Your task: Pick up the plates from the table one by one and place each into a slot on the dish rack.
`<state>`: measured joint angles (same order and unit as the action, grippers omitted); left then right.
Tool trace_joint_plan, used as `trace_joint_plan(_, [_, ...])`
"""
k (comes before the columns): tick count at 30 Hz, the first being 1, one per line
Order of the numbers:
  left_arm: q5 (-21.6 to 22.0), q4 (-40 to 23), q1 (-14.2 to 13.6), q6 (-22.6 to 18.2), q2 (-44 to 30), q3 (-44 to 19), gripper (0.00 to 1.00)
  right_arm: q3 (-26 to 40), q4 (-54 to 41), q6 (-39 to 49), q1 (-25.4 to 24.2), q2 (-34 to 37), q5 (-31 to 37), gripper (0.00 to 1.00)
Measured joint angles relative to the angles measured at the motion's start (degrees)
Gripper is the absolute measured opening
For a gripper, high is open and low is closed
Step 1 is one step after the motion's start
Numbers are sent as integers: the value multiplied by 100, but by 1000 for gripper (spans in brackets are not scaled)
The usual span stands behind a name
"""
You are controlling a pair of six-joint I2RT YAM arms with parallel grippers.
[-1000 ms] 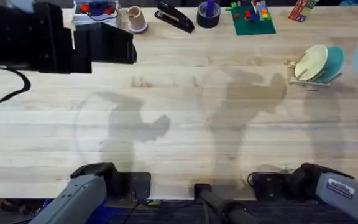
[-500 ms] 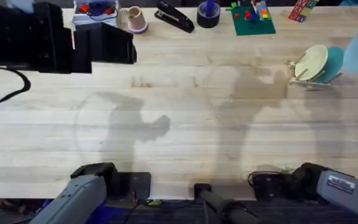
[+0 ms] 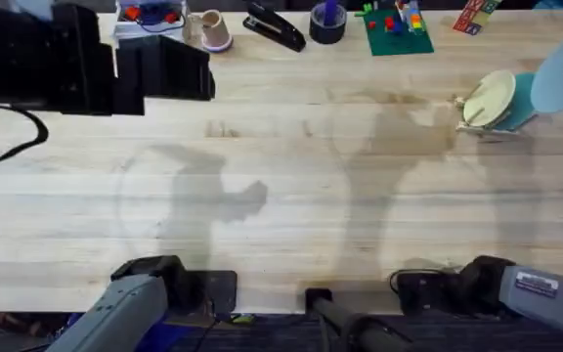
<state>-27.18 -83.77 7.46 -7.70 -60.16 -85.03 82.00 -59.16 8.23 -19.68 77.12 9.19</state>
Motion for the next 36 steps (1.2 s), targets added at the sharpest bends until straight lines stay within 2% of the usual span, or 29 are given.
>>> trace_joint_plan(16, [0,0,0,0,0,0,995,0,138,46,-315,320,-118,29])
trace_joint_plan(23, [0,0,0,0,0,0,995,0,215,138,-323,416,-453,28])
trace_joint_plan(36, [0,0,0,0,0,-2,995,0,489,275,-323,582,-501,28])
